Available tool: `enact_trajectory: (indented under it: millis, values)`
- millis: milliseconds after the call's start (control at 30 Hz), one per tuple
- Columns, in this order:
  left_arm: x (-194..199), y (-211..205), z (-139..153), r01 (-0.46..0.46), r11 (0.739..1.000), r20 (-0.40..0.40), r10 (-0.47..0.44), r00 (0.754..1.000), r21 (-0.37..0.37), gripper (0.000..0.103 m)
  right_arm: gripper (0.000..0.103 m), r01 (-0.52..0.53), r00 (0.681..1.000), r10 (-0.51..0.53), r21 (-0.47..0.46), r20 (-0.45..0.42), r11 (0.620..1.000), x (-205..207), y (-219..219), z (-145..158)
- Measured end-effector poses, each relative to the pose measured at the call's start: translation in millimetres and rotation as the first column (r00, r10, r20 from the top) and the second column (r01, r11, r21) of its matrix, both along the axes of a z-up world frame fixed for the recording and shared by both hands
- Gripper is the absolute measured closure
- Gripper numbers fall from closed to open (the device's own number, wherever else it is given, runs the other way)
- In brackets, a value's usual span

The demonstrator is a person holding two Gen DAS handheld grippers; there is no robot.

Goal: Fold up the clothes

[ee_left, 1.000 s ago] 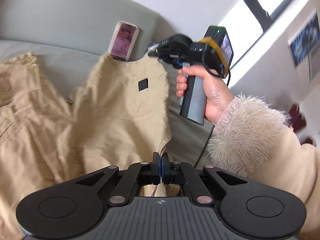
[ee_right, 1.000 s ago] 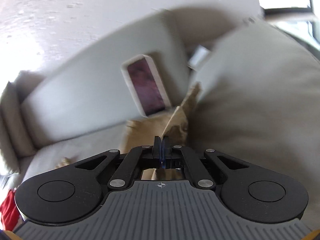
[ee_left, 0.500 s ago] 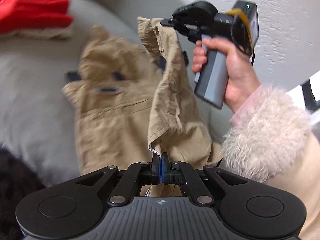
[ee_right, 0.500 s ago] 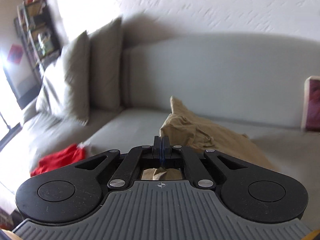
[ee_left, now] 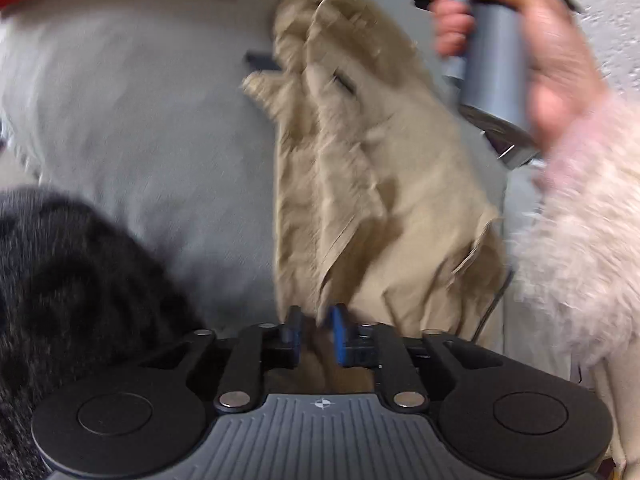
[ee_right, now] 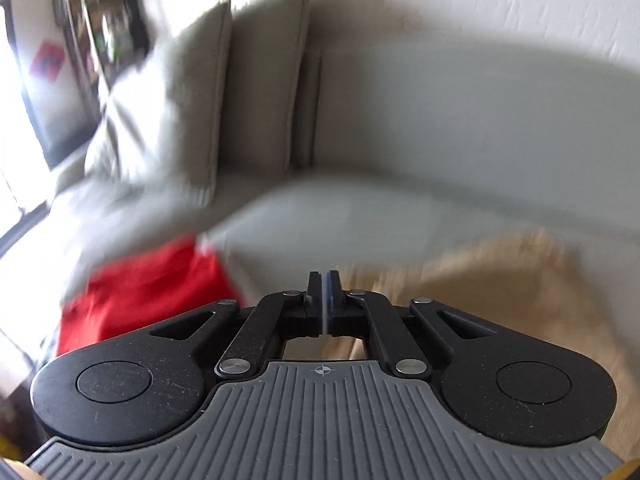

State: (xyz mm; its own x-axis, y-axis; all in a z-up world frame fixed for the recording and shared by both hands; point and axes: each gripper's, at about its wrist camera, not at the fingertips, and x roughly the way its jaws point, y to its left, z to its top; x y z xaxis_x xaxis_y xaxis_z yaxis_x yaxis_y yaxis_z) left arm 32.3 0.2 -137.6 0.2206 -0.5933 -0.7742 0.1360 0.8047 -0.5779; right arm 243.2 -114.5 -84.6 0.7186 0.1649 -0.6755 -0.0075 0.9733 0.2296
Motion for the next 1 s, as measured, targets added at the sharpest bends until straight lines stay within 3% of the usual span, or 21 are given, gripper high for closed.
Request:
enact_trajectory:
  millis: [67,100,133,200,400,500,600,767,833,1000]
  values:
    - [-2.3,3.2,10.7,-0.001,1.000,0.037,0.001,0.999,0.003,0.063,0.090,0.002,0.996,0.000,0.019,-0.091,1.000,-11.0,-13.4,-6.7]
    - [0.7,5.3,16.8,-0.012,1.000,0.071,0.012,0.997,-0.001,0.060,0.081,0.020,0.995,-0.018,0.021,-0.101,1.000,-25.7,-23.6,-5.0]
    - [3.7,7.5,22.9,-0.023,1.000,0.104,0.024,0.994,-0.005,0.059,0.061,0.041,0.993,-0.038,0.024,-0.111,0.999,-41.6,-34.9,-2.5]
    - [9.7,11.9,35.1,-0.045,0.999,0.171,0.047,0.984,-0.015,0.056,0.050,0.084,0.988,-0.079,0.031,-0.131,0.996,-73.2,-57.4,2.4]
    - [33.3,23.6,71.3,-0.114,0.992,0.362,0.123,0.924,-0.047,0.048,0.050,0.089,0.984,-0.080,0.051,-0.158,0.995,-151.5,-91.8,7.1]
    - [87.6,13.3,79.3,-0.180,0.982,0.415,0.185,0.891,-0.051,0.048,0.049,0.050,0.991,-0.044,0.049,-0.128,0.998,-173.4,-87.5,5.9]
    - [143.5,-12.4,73.8,-0.211,0.977,0.422,0.205,0.883,-0.032,0.048,0.049,0.020,0.992,-0.012,0.069,-0.128,0.997,-176.4,-77.1,-1.6]
    - [200.2,-32.8,59.8,-0.151,0.988,0.402,0.137,0.905,0.005,0.048,0.048,-0.080,0.988,0.086,0.054,-0.131,0.995,-150.7,-48.5,-10.9]
    - [213.7,-34.8,54.0,-0.105,0.994,0.397,0.091,0.913,0.014,0.047,0.039,-0.119,0.981,0.122,0.028,-0.150,0.992,-134.8,-34.7,-19.3]
    - [244.0,-33.4,34.3,-0.031,0.999,0.372,0.027,0.928,0.007,0.044,0.039,-0.141,0.974,0.130,-0.045,-0.186,0.989,-111.4,-14.4,-42.4]
